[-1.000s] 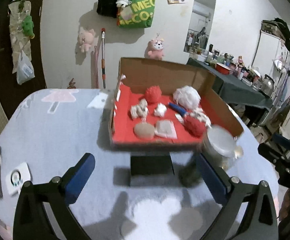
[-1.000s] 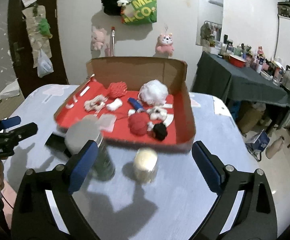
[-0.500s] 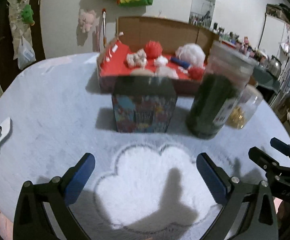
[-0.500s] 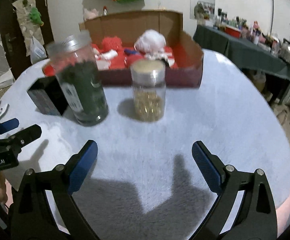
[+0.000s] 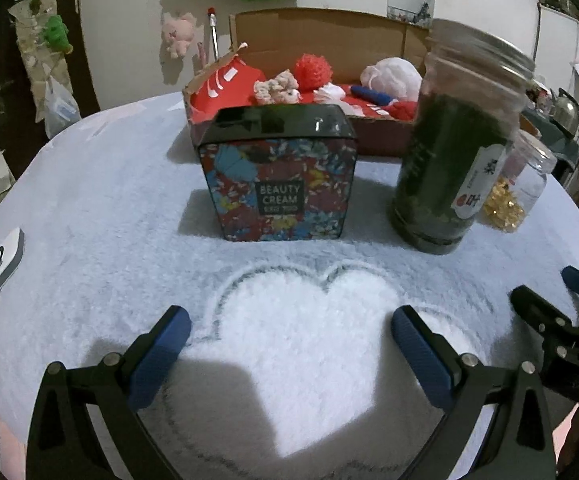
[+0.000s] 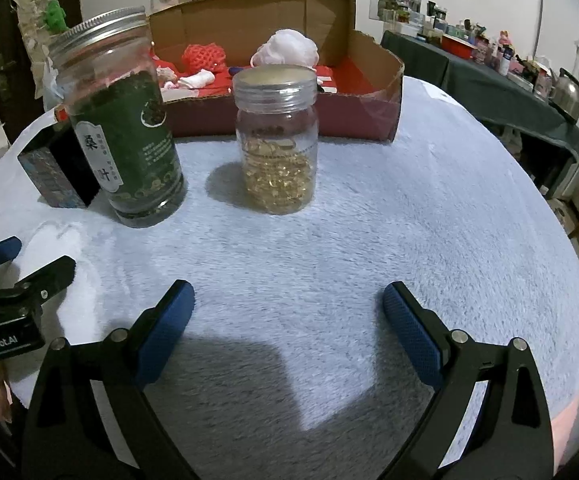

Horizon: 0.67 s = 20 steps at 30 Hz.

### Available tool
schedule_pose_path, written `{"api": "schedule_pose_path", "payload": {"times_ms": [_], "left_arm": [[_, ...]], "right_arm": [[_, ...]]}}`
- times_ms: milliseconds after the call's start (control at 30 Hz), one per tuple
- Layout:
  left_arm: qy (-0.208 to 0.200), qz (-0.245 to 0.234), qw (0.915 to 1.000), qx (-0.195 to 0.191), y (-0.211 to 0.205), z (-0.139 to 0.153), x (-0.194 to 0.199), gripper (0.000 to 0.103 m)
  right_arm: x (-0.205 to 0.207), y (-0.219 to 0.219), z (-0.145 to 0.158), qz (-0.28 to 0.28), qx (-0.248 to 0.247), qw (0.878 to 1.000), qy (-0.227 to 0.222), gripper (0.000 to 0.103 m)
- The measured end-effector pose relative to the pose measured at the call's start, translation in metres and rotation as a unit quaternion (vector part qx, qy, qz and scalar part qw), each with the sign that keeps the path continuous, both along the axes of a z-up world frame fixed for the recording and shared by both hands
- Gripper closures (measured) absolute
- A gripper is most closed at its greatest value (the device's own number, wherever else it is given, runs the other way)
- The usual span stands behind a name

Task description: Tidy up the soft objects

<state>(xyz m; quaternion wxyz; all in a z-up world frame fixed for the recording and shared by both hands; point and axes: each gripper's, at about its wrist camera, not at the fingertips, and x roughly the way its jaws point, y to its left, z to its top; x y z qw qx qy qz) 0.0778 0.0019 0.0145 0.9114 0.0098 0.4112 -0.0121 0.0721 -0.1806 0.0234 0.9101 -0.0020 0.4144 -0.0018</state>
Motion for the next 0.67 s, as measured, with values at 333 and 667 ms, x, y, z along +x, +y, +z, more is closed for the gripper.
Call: {"api": "schedule_pose_path", "payload": {"times_ms": [333, 667], "left_arm": [[-0.015, -0.001, 0.9999, 0.000, -0.0010, -0.0026, -0.0055, 0.000], [-0.015, -0.005, 0.9999, -0.002, 0.0001, -0.0022, -0.0084, 0.000]], "right_arm": [[-0.0032, 0.0010, -0.0024, -0.004, 0.004, 1.000, -0.008, 0.002], [-0.0030, 0.0013, -0.0018, -0.004, 0.003, 1.000, -0.010, 0.001]]}}
